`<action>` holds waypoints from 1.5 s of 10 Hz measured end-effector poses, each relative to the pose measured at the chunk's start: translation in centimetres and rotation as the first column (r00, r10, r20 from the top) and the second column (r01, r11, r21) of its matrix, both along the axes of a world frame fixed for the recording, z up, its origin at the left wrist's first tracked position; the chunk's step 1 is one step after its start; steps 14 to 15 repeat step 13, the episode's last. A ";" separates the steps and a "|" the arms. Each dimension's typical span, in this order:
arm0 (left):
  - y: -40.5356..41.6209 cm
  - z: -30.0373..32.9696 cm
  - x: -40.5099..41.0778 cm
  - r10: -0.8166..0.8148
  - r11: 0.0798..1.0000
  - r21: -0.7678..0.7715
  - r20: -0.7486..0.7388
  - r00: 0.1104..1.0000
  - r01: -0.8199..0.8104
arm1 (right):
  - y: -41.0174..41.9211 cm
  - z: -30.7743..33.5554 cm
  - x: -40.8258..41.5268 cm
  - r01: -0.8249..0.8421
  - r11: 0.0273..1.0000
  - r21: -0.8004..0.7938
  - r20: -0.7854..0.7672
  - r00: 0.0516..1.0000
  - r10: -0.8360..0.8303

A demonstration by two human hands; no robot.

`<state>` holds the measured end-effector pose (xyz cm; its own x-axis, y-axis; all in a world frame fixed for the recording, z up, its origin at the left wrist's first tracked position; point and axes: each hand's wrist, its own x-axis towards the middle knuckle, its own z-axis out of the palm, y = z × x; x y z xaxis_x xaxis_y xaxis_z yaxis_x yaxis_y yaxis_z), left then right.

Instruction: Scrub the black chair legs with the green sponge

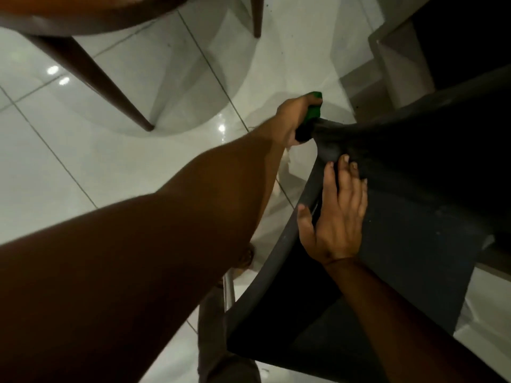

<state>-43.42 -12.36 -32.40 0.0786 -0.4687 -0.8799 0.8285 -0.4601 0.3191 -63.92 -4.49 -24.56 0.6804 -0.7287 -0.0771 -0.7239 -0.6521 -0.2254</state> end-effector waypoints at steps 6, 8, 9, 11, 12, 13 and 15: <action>13.7 18.8 20.0 -0.229 0.926 -0.151 0.502 0.834 0.346 | 0.5 11.0 22.1 0.037 0.998 0.049 -0.141 0.990 -0.029; 14.1 25.8 34.5 -0.203 0.825 0.018 0.942 0.266 0.565 | -1.6 14.6 38.4 -0.028 0.998 0.062 -0.051 0.998 0.031; 12.5 24.6 39.3 -0.235 0.869 0.210 0.972 0.002 0.448 | -1.9 13.2 43.7 -0.053 0.998 0.026 -0.027 0.998 0.054; 10.5 18.1 42.1 -0.465 0.774 0.455 0.880 -0.092 0.441 | -3.4 8.7 45.4 0.030 1.000 0.010 -0.188 0.982 -0.027; 9.7 17.0 41.8 -0.557 0.714 0.575 0.812 -0.175 0.400 | -3.5 7.9 44.1 0.025 0.998 0.049 -0.279 0.960 -0.011; 9.1 17.3 41.8 -0.627 0.657 0.656 0.749 -0.214 0.372 | -4.1 9.0 43.5 0.051 0.994 0.097 -0.289 0.957 -0.021; 9.1 17.3 41.8 -0.627 0.657 0.656 0.749 -0.214 0.372 | -4.1 9.0 43.5 0.051 0.994 0.097 -0.289 0.957 -0.021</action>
